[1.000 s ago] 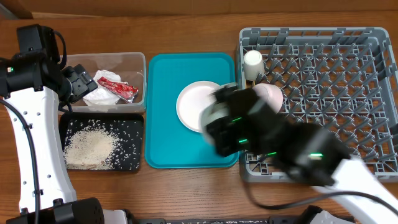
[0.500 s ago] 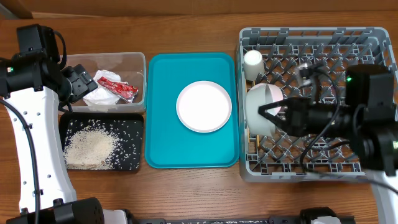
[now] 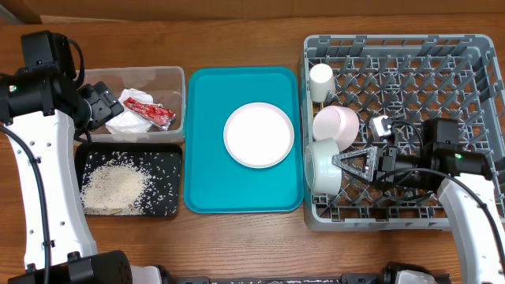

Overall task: Sort waste into correct bins and load items into the dishwasher
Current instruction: 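Set the grey bowl on its side in the rack's front-left area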

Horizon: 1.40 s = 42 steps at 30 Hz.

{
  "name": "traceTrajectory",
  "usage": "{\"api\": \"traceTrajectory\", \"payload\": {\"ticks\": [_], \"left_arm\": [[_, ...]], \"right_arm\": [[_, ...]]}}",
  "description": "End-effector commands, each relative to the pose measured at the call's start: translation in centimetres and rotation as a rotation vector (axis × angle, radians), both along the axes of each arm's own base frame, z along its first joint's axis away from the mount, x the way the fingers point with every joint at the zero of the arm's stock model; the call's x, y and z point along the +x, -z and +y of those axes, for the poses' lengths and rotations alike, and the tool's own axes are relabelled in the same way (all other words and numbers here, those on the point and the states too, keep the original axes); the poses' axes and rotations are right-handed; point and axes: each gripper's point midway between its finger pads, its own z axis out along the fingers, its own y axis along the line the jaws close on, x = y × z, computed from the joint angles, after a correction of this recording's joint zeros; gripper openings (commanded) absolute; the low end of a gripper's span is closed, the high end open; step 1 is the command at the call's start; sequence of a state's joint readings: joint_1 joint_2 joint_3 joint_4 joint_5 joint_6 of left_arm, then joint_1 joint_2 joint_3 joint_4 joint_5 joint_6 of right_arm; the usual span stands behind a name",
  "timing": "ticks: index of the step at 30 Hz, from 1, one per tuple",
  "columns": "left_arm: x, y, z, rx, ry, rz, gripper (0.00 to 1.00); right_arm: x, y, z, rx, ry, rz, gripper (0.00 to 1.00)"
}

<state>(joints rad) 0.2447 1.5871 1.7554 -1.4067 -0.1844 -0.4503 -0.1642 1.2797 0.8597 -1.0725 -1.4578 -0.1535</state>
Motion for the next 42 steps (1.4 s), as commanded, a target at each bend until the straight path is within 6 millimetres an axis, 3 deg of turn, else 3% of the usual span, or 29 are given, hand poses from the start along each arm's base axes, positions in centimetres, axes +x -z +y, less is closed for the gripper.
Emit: {"api": "traceTrajectory", "payload": {"ticks": [1,7,13,24,32,37,42], "left_arm": [[0.2,-0.3,0.3,0.008,-0.008,-0.010,1.00],[0.2,-0.3,0.3,0.008,-0.008,-0.010,1.00],[0.2,-0.3,0.3,0.007,-0.008,-0.010,1.00],[0.2,-0.3,0.3,0.008,-0.008,-0.010,1.00],[0.2,-0.3,0.3,0.008,-0.008,-0.010,1.00],[0.2,-0.3,0.3,0.008,-0.008,-0.010,1.00],[0.2,-0.3,0.3,0.008,-0.008,-0.010,1.00]], "right_arm": [[0.4,0.7,-0.7,0.045,0.025,-0.012,0.04],[0.7,3.3,-1.4,-0.031,0.054,0.036,0.04],[0.8,3.8,-1.8,-0.053,0.070,0.049,0.04],[1.5,5.0,-4.2,-0.114,0.167,0.090,0.05],[2.1,5.0,-5.9,-0.113,0.234,0.091,0.36],[2.7,4.9,-8.0,-0.110,0.314,0.093,0.53],[3.1,4.9,-10.8,-0.100,0.426,0.112,0.55]]}}
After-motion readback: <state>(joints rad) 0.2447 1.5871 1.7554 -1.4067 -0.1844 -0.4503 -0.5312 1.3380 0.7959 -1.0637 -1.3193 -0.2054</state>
